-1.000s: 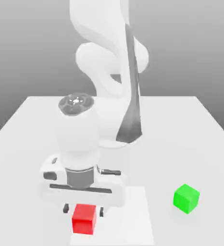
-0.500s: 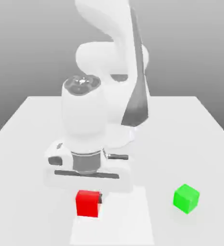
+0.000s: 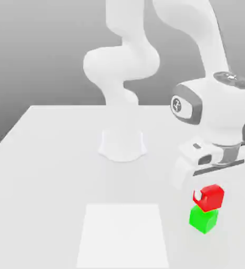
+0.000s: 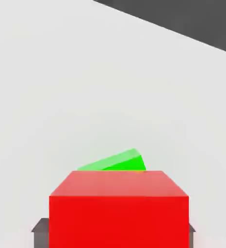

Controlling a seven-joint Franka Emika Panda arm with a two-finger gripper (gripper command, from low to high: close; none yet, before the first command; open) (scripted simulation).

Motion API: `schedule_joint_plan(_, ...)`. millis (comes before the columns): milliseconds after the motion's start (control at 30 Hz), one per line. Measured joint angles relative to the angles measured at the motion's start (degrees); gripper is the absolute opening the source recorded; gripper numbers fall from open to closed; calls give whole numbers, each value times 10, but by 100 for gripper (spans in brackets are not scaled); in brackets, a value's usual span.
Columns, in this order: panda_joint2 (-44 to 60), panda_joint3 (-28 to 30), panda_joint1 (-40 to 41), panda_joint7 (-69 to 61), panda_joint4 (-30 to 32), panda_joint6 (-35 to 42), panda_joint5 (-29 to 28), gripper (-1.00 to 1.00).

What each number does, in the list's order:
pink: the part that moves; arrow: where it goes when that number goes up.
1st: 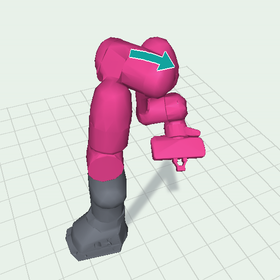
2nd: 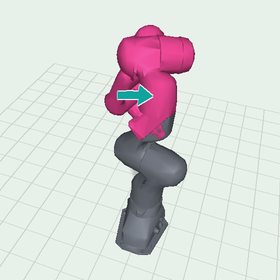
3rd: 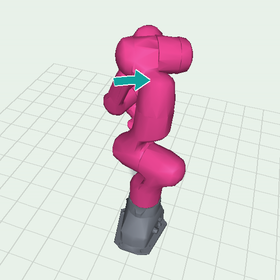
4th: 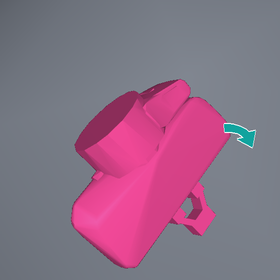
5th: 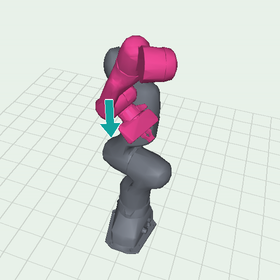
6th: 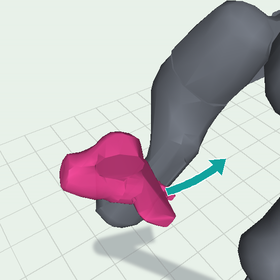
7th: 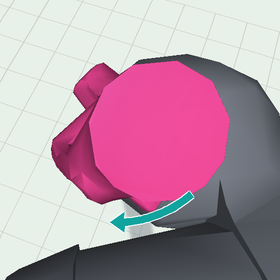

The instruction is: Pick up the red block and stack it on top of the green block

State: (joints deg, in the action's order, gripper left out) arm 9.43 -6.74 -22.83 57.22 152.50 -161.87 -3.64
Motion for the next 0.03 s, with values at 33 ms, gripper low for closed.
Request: schedule_joint_plan(33,0,0,0,0,0,0,0,100)
